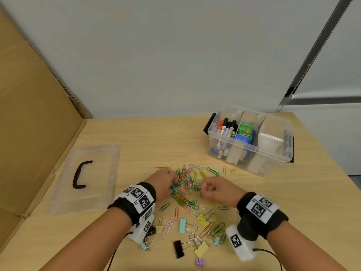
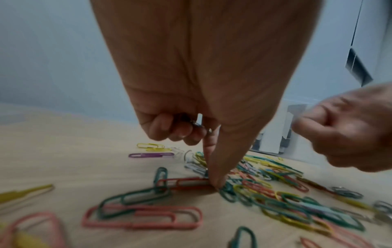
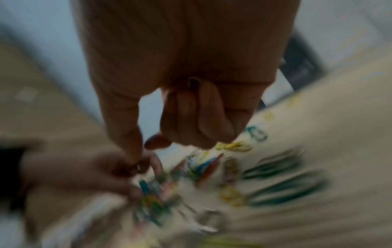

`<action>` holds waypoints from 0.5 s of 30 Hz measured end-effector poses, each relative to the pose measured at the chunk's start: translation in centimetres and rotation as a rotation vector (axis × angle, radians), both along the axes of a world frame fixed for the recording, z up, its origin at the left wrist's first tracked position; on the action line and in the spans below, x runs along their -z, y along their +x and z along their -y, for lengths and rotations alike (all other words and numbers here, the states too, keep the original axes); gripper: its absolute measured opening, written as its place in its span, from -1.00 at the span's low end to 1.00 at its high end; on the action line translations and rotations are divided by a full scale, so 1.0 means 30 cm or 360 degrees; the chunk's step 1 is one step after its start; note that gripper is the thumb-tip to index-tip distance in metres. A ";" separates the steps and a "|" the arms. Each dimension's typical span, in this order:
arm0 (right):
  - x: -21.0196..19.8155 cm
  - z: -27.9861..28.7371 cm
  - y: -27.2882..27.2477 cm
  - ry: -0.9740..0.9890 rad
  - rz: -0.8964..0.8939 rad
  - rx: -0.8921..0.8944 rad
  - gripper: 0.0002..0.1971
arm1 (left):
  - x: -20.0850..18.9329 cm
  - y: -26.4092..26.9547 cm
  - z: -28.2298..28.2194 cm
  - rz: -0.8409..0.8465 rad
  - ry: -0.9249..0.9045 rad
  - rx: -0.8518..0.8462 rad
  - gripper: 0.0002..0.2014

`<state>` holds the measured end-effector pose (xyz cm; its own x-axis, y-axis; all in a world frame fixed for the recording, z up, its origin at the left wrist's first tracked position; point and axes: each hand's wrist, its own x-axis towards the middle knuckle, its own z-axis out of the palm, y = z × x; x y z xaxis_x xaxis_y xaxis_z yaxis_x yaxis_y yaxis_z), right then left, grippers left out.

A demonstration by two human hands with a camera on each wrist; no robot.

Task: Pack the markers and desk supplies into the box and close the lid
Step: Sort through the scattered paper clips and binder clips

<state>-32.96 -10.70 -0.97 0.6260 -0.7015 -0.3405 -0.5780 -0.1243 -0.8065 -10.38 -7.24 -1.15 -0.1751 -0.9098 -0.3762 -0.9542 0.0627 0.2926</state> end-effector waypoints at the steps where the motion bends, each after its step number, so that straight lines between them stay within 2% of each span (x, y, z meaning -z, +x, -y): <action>1: 0.002 -0.015 -0.008 -0.0098 -0.0172 -0.0186 -0.80 | 0.004 0.000 0.001 0.0009 -0.0001 0.0000 -0.74; 4: -0.010 -0.064 -0.026 -0.0144 -0.0474 -0.0456 -0.74 | 0.006 0.000 -0.005 0.0048 -0.0033 0.0002 -0.82; 7: -0.017 -0.098 -0.027 -0.0139 -0.0568 -0.0586 -0.60 | 0.001 0.013 -0.016 0.0030 -0.0026 -0.0037 -0.84; 9: -0.019 -0.112 -0.019 -0.0229 -0.0586 -0.0649 -0.60 | -0.009 0.026 -0.028 -0.0031 -0.0051 -0.0110 -0.86; 15: -0.004 -0.122 -0.003 -0.0280 -0.0547 -0.0651 -0.65 | -0.052 0.057 -0.075 -0.0575 -0.0161 -0.0391 -0.84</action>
<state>-33.04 -7.03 -0.86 0.7326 -0.4896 -0.4728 -0.6804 -0.5092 -0.5270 -8.66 -4.99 0.41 -0.0532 -0.9700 -0.2374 -0.7822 -0.1073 0.6137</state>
